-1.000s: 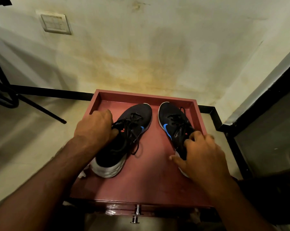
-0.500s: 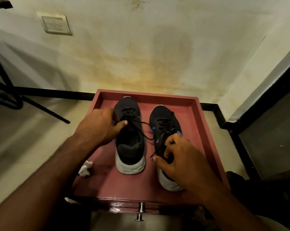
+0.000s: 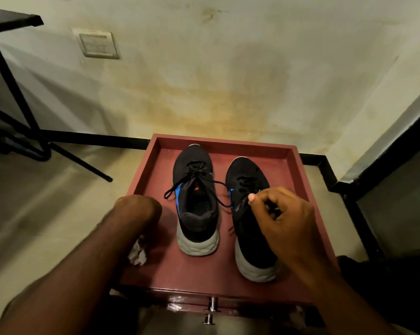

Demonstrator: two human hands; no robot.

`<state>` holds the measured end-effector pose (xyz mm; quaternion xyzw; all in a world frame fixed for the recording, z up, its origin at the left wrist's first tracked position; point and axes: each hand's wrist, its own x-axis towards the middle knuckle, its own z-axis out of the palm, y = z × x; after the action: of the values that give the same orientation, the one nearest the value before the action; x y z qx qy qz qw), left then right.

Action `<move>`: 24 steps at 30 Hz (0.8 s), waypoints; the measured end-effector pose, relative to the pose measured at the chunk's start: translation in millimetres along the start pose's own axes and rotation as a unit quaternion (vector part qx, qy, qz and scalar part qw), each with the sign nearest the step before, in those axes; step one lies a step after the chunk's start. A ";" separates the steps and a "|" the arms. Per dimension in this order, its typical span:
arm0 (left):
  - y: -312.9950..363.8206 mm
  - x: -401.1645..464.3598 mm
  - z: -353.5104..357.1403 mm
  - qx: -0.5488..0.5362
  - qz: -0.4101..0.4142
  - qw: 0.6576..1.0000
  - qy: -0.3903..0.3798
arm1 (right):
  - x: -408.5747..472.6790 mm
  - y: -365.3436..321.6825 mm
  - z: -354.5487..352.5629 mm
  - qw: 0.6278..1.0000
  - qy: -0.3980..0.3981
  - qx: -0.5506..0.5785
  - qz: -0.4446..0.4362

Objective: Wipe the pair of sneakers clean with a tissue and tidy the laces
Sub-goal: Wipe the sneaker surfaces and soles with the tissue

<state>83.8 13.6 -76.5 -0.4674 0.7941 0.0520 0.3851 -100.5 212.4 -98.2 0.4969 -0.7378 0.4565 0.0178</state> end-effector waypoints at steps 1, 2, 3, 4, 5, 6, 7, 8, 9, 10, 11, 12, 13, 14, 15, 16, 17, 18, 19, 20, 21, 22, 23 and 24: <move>-0.1 0.3 0.5 -0.016 -0.003 0.999 0.048 | 1.5 0.7 -0.8 1.000 0.012 0.010 -0.002; -3.4 -0.5 -1.2 -0.041 -0.004 0.990 0.133 | 3.1 0.8 -1.8 1.000 0.018 0.021 -0.003; -6.9 -0.3 -4.7 -0.109 -0.001 0.961 0.253 | 4.3 -0.1 -3.7 0.999 0.018 0.033 -0.004; -8.5 -4.0 -8.9 -0.222 0.029 0.898 0.378 | 5.2 -2.8 -5.7 0.999 0.012 0.041 -0.004; -6.8 -11.5 -12.5 -0.359 0.092 0.799 0.473 | 5.8 -5.8 -6.4 0.999 0.000 0.052 0.001; -0.4 -20.7 -15.9 -0.479 0.171 0.701 0.501 | 5.7 -8.3 -7.0 0.998 -0.020 0.066 0.008; 8.2 -32.1 -19.5 -0.561 0.255 0.626 0.477 | 6.0 -12.0 -6.9 0.996 -0.036 0.084 0.014; 19.4 -40.3 -20.0 -0.601 0.324 0.589 0.432 | 6.9 -14.5 -6.2 0.993 -0.045 0.104 0.015; 32.3 -45.8 -16.9 -0.603 0.377 0.585 0.390 | 8.1 -15.8 -4.3 0.992 -0.041 0.119 0.008; 45.8 -49.0 -12.1 -0.581 0.412 0.594 0.373 | 9.2 -13.6 -1.4 0.992 -0.026 0.124 0.001; 58.2 -50.9 -6.5 -0.554 0.427 0.608 0.375 | 10.6 -12.1 0.8 0.992 -0.005 0.126 0.002; 68.6 -49.8 -1.7 -0.535 0.430 0.617 0.386 | 12.2 -9.6 1.6 0.990 0.018 0.136 0.021; 76.4 -49.9 1.7 -0.529 0.427 0.622 0.390 | 14.5 -7.0 1.1 0.984 0.039 0.165 0.059; 82.8 -49.3 4.5 -0.528 0.423 0.630 0.383 | 17.8 -4.6 -1.1 0.972 0.060 0.203 0.101; 88.4 -50.4 7.1 -0.519 0.423 0.646 0.366 | 20.8 -2.0 -4.7 0.959 0.088 0.233 0.136; 92.2 -50.6 10.2 -0.486 0.429 0.673 0.354 | 24.4 1.2 -8.4 0.945 0.122 0.255 0.165; 94.5 -48.3 12.8 -0.410 0.447 0.711 0.354 | 27.9 6.0 -12.0 0.929 0.150 0.278 0.192; 96.3 -46.0 15.0 -0.293 0.476 0.749 0.357 | 30.4 13.1 -14.2 0.916 0.170 0.293 0.216; 97.6 -43.0 17.9 -0.161 0.496 0.777 0.352 | 31.3 18.8 -15.9 0.909 0.180 0.297 0.231; 97.8 -40.7 20.0 -0.048 0.499 0.796 0.339 | 31.3 24.5 -16.0 0.910 0.178 0.289 0.240; 96.5 -43.2 19.4 0.018 0.485 0.813 0.322 | 30.4 28.0 -15.4 0.913 0.169 0.279 0.245; 94.5 -46.6 17.5 0.043 0.467 0.827 0.309 | 29.0 31.8 -13.5 0.916 0.159 0.268 0.253; 92.9 -50.8 15.0 0.050 0.451 0.839 0.300 | 27.5 33.3 -12.5 0.919 0.151 0.256 0.260; 90.8 -56.1 12.3 0.055 0.436 0.850 0.290 | 26.5 33.8 -12.2 0.923 0.145 0.239 0.266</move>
<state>34.6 109.0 -73.2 -0.0450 0.9934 0.0326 0.1003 -144.4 204.9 -100.6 0.2004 -0.7011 0.6743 -0.1169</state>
